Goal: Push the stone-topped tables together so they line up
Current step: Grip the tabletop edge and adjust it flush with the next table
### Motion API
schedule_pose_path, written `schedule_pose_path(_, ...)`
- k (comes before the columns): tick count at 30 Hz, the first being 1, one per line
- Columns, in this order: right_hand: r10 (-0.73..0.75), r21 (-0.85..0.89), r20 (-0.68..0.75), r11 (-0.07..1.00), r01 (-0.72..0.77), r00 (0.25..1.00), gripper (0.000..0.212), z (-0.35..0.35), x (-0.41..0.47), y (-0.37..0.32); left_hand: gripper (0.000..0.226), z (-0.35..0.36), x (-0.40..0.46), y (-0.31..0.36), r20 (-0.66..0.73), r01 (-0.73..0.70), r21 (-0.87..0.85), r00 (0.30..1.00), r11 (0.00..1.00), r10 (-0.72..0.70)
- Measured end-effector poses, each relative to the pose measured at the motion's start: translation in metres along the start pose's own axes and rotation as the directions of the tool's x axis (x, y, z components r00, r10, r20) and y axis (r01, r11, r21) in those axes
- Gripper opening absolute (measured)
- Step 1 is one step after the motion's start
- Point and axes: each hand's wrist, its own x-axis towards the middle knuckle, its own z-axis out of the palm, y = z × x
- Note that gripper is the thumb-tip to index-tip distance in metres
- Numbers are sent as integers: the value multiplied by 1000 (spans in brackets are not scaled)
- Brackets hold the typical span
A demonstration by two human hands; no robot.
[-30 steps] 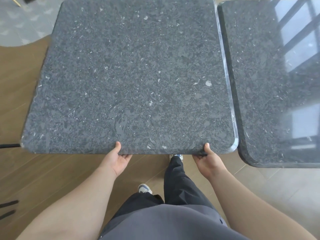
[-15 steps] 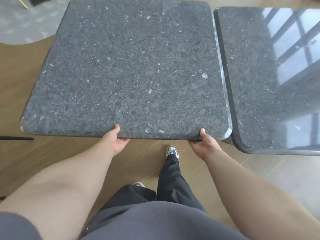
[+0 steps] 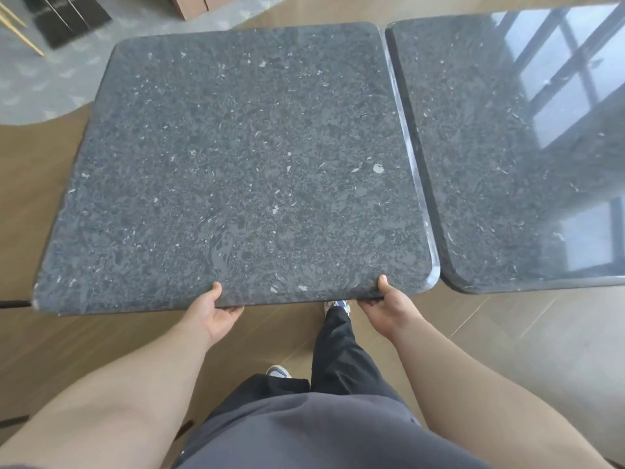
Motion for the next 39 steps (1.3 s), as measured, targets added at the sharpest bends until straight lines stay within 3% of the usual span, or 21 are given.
schedule_pose_path(6, -37, -33, 47, 999, 38, 998, 41, -11, 17, 1, 28, -4, 5, -1, 22, 17, -37, 1000, 999, -17)
schedule_pose_path(13, -57, -19, 41, 998, 58, 998, 43, -9, 18, 4, 40, -5, 2, -1, 47, -10, -17, 999, 1000, 11)
schedule_pose_path(27, -57, -18, 32, 998, 58, 998, 26, -22, -5, 14, 42, -18, -13, -15, -1, -28, -12, 1000, 1000, 28)
schedule_pose_path(39, -68, -38, -29, 997, 67, 997, 42, -33, -6, 22, 37, -34, -11, -16, 33, 48, -20, 998, 999, -47)
